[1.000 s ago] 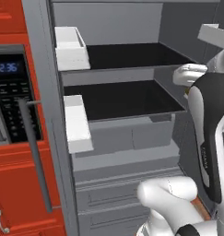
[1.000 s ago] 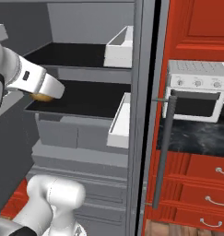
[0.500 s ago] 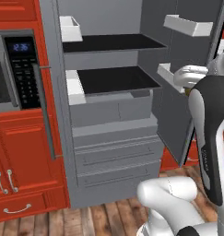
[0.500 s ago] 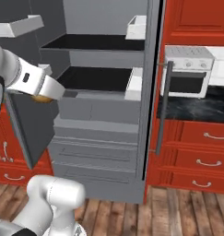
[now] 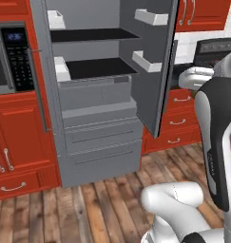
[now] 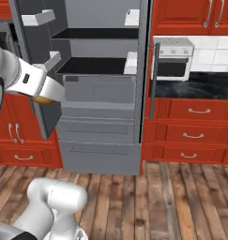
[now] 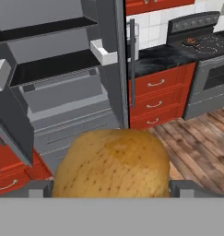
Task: Place the cold items (potato and mushroom) from the fridge in one tupperware on the dining counter. Place the warm items (hot dog and kebab skewer) in the stove area in another tupperware.
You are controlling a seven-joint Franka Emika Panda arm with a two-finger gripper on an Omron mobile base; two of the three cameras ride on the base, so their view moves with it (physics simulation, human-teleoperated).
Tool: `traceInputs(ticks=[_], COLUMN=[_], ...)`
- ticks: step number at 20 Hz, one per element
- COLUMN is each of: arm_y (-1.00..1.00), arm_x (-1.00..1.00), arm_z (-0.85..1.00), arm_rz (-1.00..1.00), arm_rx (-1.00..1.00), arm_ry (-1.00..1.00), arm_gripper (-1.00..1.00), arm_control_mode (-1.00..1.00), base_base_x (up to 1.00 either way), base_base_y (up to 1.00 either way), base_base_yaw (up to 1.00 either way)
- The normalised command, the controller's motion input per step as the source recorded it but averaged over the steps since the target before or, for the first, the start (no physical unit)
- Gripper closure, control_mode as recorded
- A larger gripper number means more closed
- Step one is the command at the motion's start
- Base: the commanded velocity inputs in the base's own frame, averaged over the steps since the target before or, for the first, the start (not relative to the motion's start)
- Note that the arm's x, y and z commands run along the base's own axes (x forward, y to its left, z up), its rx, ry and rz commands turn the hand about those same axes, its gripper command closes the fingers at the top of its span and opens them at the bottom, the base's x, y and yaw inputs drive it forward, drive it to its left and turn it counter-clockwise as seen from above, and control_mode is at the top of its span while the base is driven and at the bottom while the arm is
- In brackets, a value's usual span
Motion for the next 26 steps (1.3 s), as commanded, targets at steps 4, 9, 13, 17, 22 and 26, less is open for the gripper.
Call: traceInputs(ticks=[4,9,13,17,22,26], arm_y=[0.00,0.00,0.00,0.00,0.00,0.00], arm_x=[0.00,0.00,0.00,0.00,0.00,0.00], arm_z=[0.00,0.00,0.00,0.00,0.00,0.00], arm_rz=[0.00,0.00,0.00,0.00,0.00,0.00], arm_rx=[0.00,0.00,0.00,0.00,0.00,0.00], arm_ry=[0.00,0.00,0.00,0.00,0.00,0.00], arm_gripper=[1.00,1.00,1.00,1.00,1.00,1.00], arm_control_mode=[1.00,1.00,1.00,1.00,1.00,1.00], base_base_x=[-1.00,-1.00,-1.00,-1.00,-1.00,-1.00], base_base_y=[0.02,-0.02,-0.17,-0.26,-0.39,-0.68], base_base_yaw=[-0.21,-0.21,-0.25,-0.28,-0.26,-0.20])
